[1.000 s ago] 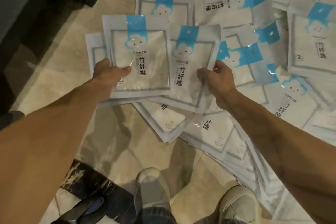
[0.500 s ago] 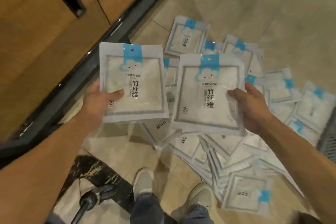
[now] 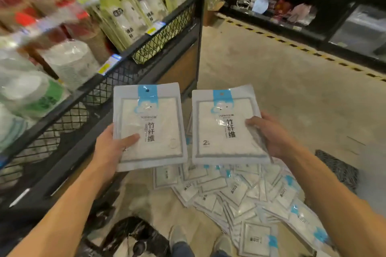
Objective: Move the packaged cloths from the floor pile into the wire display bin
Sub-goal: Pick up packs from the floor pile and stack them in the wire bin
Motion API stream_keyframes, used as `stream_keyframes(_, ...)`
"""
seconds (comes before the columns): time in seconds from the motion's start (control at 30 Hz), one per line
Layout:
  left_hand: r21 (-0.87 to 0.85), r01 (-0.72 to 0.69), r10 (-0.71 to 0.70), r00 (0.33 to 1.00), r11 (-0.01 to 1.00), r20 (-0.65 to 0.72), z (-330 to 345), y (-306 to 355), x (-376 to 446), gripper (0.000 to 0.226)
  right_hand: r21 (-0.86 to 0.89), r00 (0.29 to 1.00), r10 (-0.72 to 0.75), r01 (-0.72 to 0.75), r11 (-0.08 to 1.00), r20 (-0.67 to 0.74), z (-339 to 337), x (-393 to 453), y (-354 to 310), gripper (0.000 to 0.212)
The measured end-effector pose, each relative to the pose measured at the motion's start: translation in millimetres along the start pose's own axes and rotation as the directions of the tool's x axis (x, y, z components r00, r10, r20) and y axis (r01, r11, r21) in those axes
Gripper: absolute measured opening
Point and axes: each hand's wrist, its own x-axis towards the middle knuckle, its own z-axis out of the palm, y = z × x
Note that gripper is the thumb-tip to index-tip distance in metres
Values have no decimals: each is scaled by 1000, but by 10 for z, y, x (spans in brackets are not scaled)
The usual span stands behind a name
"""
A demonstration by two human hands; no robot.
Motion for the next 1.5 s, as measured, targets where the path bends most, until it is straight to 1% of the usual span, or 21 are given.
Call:
stream_keyframes(0.07,15,-25,25,1000,1000,-4,-161,402,-342,39,10,998,-49,49,999,26,72,-326,-360,29)
stream_keyframes(0.13,32,-49,50,998,998,-39,-311,701,-726,39,11,993,-93,93,996,72,139,-638,-653,27)
stream_keyframes(0.2,-14,-87,85,994,996,-71,-434,952,-1095,38,-3,984,-124,125,992,131,196,-875,-907,27)
stream_keyframes(0.27,-51,-115,109,987,992,-122,-541,1121,-1473,37,-18,972,-143,149,989,189,238,-1075,-1091,23)
stream_keyframes(0.37,-140,-164,130,967,976,-221,-737,1185,-2038,34,-47,947,-145,165,985,287,333,-1338,-1289,19)
stream_keyframes(0.4,-161,-171,128,960,972,-251,-813,1175,-2216,37,-56,936,-147,174,983,321,380,-1409,-1330,20)
stream_keyframes(0.47,-213,-201,130,943,956,-307,-964,1096,-2587,54,-87,904,-154,204,975,399,519,-1556,-1379,25)
stream_keyframes(0.57,-266,-239,118,908,934,-402,-1173,915,-3135,74,-86,845,-173,249,965,505,831,-1819,-1376,22)
stream_keyframes(0.6,-275,-251,113,894,928,-433,-1232,851,-3321,77,-84,825,-173,257,963,539,951,-1927,-1351,21)
stream_keyframes(0.77,-318,-292,71,827,902,-557,-1613,484,-4206,71,-114,708,-116,269,956,697,1523,-2545,-1076,20)
stream_keyframes(0.87,-322,-324,52,772,889,-633,-1873,236,-4684,52,-139,653,-75,269,953,754,1831,-2972,-834,21)
stream_keyframes(0.9,-320,-332,48,756,887,-652,-1966,148,-4836,49,-153,637,-61,275,949,768,1932,-3108,-738,23)
stream_keyframes(0.97,-330,-356,37,727,874,-685,-2153,-27,-5137,50,-171,602,-31,276,946,798,2135,-3377,-534,27)
stream_keyframes(1.03,-344,-385,31,703,856,-711,-2319,-207,-5456,56,-185,576,-11,280,942,817,2341,-3638,-319,26)
stream_keyframes(1.1,-336,-381,15,680,861,-733,-2530,-429,-5783,83,-207,560,14,283,936,829,2541,-3915,-85,23)
stream_keyframes(1.13,-337,-374,-3,666,864,-746,-2668,-551,-5950,92,-216,555,31,272,938,831,2647,-4056,39,22)
stream_keyframes(1.17,-339,-373,-19,648,864,-761,-2802,-680,-6108,87,-225,550,51,255,940,834,2752,-4186,167,23)
stream_keyframes(1.23,-335,-372,-43,611,866,-791,-3074,-946,-6411,67,-246,542,87,227,942,836,2964,-4400,420,26)
stream_keyframes(1.33,-349,-366,-78,586,862,-807,-3395,-1240,-6710,68,-271,538,127,199,942,834,3256,-4625,721,31)
stream_keyframes(1.43,-386,-357,-128,571,851,-811,-3627,-1456,-6798,59,-299,541,147,205,932,828,3472,-4729,941,31)
stream_keyframes(1.5,-400,-337,-146,582,852,-800,-3735,-1558,-6756,58,-317,535,166,205,926,829,3610,-4727,1039,31)
